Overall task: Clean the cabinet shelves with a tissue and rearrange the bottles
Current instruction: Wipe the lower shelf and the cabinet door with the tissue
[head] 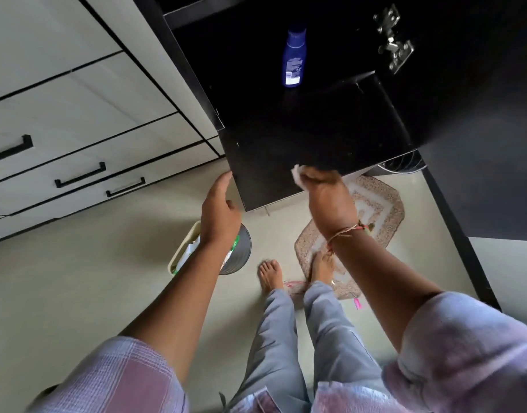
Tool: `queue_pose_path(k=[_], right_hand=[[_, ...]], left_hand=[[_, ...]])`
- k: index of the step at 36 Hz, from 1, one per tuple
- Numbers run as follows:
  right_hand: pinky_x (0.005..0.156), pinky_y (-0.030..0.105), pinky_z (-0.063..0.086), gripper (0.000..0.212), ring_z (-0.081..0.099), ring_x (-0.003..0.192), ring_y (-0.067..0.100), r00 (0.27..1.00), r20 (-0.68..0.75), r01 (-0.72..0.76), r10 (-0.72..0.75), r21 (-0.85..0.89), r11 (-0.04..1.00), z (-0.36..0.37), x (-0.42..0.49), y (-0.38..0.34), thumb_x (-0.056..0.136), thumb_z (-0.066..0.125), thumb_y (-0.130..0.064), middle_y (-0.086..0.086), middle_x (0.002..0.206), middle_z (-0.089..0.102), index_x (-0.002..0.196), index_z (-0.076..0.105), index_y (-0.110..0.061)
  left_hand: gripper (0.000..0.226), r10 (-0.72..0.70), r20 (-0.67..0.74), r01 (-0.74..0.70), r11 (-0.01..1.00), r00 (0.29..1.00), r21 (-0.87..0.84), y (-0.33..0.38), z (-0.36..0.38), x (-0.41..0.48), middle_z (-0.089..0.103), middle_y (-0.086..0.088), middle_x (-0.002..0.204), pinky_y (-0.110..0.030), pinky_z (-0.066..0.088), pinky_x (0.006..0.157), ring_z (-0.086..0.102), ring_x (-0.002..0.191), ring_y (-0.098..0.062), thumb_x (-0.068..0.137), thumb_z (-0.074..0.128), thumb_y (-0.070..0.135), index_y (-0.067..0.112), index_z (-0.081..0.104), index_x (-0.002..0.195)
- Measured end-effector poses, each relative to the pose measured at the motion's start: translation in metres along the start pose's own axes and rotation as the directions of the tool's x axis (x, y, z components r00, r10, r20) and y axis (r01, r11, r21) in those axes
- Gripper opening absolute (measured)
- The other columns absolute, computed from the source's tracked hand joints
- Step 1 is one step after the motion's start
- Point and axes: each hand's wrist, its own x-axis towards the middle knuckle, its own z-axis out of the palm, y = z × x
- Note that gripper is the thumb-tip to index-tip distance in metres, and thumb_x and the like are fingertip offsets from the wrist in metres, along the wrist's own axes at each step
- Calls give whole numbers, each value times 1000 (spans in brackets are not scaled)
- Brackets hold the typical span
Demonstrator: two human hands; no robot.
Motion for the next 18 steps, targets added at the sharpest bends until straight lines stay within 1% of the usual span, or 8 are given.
queue_pose_path(k=[3, 6, 8, 11, 13, 15, 16, 18], right_hand=[[88, 34, 55, 54, 56, 112, 27, 999, -8, -52, 51, -101, 994, 0, 10, -6, 91, 51, 6, 2, 125, 62, 137, 53, -21], [103, 27, 38, 39, 48, 127, 26, 991, 117, 68, -60, -65, 996, 11, 9, -37, 97, 43, -9, 7, 136, 55, 133, 57, -14], [96, 22, 42, 36, 54, 121, 28, 975, 113, 187, -190, 32, 982, 18, 1, -59, 97, 44, -15, 7, 131, 60, 128, 62, -12], [68, 35, 60, 36, 64, 102, 32, 923, 68, 379, -378, -17, 925, 27, -8, -66, 91, 47, -17, 6, 118, 68, 120, 67, -8], [64, 39, 61, 38, 60, 107, 31, 924, 121, 369, -362, -42, 928, 23, -9, -54, 95, 43, -19, 4, 124, 64, 128, 62, -10], [69, 41, 60, 54, 54, 114, 30, 952, 113, 296, -284, -113, 948, 10, -7, -35, 96, 19, -22, 5, 133, 57, 137, 53, -12], [75, 43, 59, 60, 50, 119, 32, 968, 115, 241, -225, -157, 958, 4, -7, -18, 93, 12, -20, 7, 138, 52, 141, 47, -11], [98, 45, 49, 61, 43, 131, 36, 991, 46, 129, -123, -172, 977, -14, -2, 12, 92, 11, -15, 15, 145, 46, 143, 43, -4]], left_hand=[[63, 31, -15, -31, 999, 999, 14, -5, -2, -2, 53, 1, 141, -10, 31, 97, 50, 128, -17, 86, 36, -10, 22, 49, 139], [57, 67, -48, -65, 997, 997, 48, -5, -4, -3, 55, -3, 139, -14, 35, 97, 52, 125, -21, 89, 38, -7, 18, 51, 138], [54, 96, -64, -91, 994, 993, 68, -3, -5, -2, 55, -5, 139, -23, 40, 99, 55, 122, -25, 90, 39, -6, 18, 51, 138], [53, 144, -62, -137, 985, 988, 109, -1, -4, 3, 52, -3, 143, -21, 37, 101, 53, 125, -24, 91, 41, -4, 17, 51, 139], [51, 213, -43, -206, 970, 976, 132, 3, -1, 7, 49, -3, 146, -14, 30, 103, 48, 132, -20, 91, 45, -4, 13, 51, 139], [49, 280, 4, -277, 948, 960, 159, 8, 3, 11, 46, -5, 148, -15, 29, 108, 43, 136, -19, 92, 50, -3, 9, 50, 139], [49, 303, 38, -304, 936, 952, 177, 10, 6, 13, 44, -6, 149, -18, 29, 110, 41, 138, -19, 92, 52, -2, 7, 49, 140], [52, 314, 113, -332, 919, 943, 213, 16, 11, 18, 38, -6, 153, -18, 24, 111, 34, 142, -18, 92, 55, 0, 7, 44, 143]])
